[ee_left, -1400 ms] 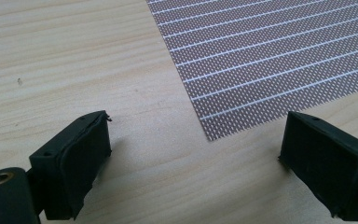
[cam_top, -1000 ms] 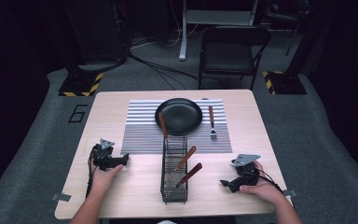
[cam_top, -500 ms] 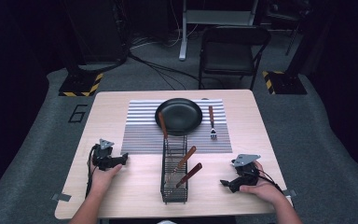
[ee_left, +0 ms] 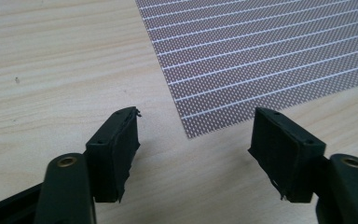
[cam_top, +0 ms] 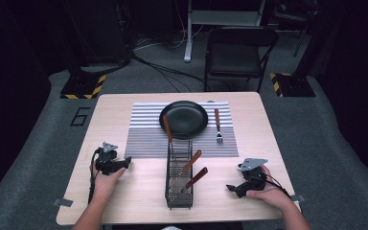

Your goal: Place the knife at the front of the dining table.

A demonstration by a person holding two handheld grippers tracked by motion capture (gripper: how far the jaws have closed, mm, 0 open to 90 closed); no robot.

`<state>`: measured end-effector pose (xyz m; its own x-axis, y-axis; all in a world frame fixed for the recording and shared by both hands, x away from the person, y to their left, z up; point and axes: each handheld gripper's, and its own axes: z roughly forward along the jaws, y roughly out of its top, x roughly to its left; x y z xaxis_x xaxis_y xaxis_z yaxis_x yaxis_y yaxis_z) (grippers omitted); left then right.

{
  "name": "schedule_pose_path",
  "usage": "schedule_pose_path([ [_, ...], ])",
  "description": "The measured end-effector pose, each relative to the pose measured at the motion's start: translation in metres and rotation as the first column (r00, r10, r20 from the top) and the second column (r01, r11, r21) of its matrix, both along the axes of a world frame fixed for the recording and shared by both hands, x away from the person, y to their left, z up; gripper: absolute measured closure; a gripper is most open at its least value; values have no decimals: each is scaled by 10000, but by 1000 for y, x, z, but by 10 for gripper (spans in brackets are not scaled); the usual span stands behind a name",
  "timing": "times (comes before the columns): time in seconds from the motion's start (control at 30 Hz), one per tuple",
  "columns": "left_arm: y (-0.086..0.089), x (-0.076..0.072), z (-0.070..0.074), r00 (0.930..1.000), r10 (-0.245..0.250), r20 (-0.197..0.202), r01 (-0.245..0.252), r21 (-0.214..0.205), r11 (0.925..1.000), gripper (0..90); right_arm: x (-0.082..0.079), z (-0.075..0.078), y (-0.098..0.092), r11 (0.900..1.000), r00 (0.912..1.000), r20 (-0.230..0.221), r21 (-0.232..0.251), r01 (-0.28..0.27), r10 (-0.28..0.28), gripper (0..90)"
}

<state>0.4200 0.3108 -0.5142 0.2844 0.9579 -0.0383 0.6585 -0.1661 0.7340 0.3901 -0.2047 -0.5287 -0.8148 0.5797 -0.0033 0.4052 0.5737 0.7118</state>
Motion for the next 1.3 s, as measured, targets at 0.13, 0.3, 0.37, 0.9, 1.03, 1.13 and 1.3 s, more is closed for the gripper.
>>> schedule_pose_path([
  [0.13, -1, -3, 9, 9999, 114, 59, -113, -56, 9999, 365, 0, 0, 0, 10000, 10000, 0, 2, 2, -2, 0],
  [0.3, -2, -8, 18, 9998, 45, 181, -43, -93, 9999, 386, 0, 0, 0, 10000, 10000, -3, -4, 1, -1, 0],
  [0.37, -3, -10, 22, 9999, -25, 143, 28, -180, 9998, 399, 0, 0, 0, 10000, 10000, 0, 1, 1, -1, 0],
  [0.9, -19, -18, 42, 9972, -719, 208, 730, -613, 9954, 485, 0, 0, 0, 10000, 10000, -2, -3, 2, -2, 0],
  [1.03, -25, -18, 46, 9960, -866, 199, 877, -680, 9938, 504, 0, 0, 0, 10000, 10000, -2, -2, 3, -3, 0],
  [1.13, -30, -18, 50, 9950, -967, 255, 982, -617, 9933, 508, 0, 0, 0, 10000, 10000, -5, -10, -2, 2, 0],
  [1.3, -40, -16, 53, 9927, -1160, 328, 1173, -384, 9924, 513, 0, 0, 0, 10000, 10000, 24, -49, -56, 56, 0],
])
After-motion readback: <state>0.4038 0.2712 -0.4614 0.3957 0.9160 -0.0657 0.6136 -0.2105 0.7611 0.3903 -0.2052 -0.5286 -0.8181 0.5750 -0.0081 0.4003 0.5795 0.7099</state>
